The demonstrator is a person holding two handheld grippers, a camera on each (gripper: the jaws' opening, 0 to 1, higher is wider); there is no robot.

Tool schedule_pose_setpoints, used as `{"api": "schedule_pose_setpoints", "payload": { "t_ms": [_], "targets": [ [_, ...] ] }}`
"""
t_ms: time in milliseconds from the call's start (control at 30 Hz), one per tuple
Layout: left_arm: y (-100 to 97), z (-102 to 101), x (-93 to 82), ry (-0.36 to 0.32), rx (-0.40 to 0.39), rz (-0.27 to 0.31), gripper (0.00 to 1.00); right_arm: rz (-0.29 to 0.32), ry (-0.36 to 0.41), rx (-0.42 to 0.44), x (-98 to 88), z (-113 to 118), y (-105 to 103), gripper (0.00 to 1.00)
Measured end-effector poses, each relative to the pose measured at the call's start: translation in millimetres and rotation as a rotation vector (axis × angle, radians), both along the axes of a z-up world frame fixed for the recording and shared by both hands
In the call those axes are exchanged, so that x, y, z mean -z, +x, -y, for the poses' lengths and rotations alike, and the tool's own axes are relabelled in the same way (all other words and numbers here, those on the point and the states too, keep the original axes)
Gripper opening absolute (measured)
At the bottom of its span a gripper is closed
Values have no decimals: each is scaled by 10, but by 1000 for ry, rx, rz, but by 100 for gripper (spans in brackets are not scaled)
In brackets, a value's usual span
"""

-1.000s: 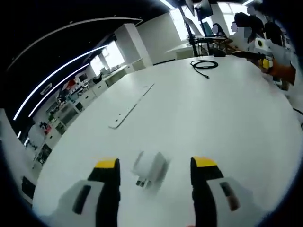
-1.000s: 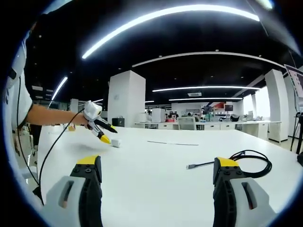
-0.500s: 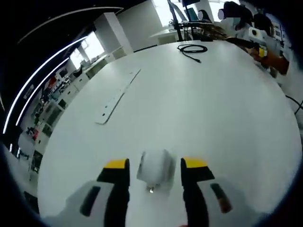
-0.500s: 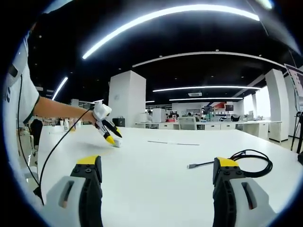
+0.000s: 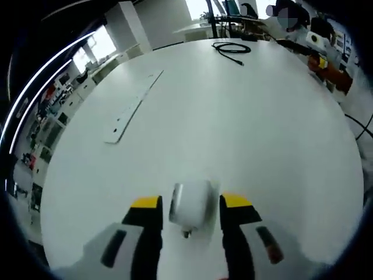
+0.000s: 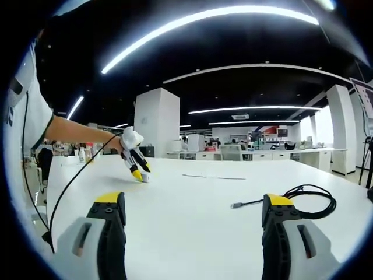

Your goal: Plug the desk Type‑C cable into the charger adapter.

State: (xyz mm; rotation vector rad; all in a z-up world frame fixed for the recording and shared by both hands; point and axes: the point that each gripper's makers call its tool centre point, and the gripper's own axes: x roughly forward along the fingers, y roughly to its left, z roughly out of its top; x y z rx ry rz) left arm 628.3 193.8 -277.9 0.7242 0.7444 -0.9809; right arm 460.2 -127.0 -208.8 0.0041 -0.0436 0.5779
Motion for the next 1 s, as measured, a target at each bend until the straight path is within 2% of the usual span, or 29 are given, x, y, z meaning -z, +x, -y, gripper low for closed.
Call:
{"api": "schedule_pose_setpoints", "payload": {
  "t_ms": [167, 267, 300, 367, 500, 700, 800, 1000],
  "targets": [
    [86, -36, 17, 8, 12, -26, 31, -3, 0, -2, 5, -25, -19, 99],
    [38, 8, 18, 17, 10, -50, 28, -3, -1, -4, 5, -33, -23, 99],
    [58, -26, 13, 19, 6, -52, 27, -3, 0, -5, 4, -36, -24, 99],
    [225, -132, 15, 26, 8, -72, 27, -3, 2, -5, -1, -32, -21, 99],
    [260, -147, 31, 33, 5, -94, 27, -1, -1, -6, -3, -34, -21, 98],
    [179, -63, 67, 58, 7, -129, 26, -2, 0, -8, 0, -38, -18, 98],
    [274, -142, 81, 81, 15, -146, 25, -4, 0, -9, 5, -42, -21, 98],
    [149, -66, 101, 122, 27, -166, 25, -6, -2, -14, 26, -58, -26, 98]
  ]
}}
